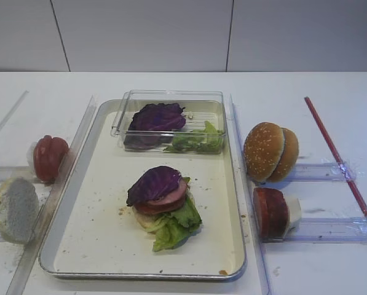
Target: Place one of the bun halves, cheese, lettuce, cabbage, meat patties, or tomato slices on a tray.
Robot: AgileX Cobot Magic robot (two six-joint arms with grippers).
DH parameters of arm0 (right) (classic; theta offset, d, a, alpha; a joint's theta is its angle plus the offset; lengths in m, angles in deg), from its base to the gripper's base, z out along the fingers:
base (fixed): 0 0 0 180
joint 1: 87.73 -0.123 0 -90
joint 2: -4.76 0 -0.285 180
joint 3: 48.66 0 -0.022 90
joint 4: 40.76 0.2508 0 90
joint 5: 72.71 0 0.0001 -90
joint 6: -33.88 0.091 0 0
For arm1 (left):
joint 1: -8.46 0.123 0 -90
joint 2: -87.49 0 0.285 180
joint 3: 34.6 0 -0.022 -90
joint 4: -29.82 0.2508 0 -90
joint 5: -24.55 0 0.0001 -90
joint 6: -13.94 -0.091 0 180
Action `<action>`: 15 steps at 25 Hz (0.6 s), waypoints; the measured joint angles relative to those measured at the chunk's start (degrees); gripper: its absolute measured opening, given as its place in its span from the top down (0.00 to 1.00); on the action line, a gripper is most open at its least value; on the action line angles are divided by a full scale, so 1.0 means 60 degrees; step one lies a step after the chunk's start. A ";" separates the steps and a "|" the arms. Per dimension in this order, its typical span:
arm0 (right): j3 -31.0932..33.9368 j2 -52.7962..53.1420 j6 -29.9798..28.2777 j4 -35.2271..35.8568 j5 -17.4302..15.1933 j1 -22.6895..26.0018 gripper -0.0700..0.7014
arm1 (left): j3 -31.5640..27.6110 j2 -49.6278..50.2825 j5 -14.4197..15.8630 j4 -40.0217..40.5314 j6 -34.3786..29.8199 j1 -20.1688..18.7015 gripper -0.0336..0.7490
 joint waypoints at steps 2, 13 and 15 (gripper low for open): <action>0.0000 0.0000 0.0000 0.0000 0.0000 0.0000 0.41 | 0.0000 0.0000 0.0000 0.0000 0.0000 0.0000 0.39; 0.0000 0.0000 0.0000 0.0000 0.0000 0.0000 0.41 | 0.0000 0.0000 0.0000 0.0000 0.0000 0.0000 0.39; 0.0000 0.0000 0.0000 0.0000 0.0000 0.0000 0.41 | 0.0000 0.0000 0.0000 0.0000 0.0000 0.0000 0.39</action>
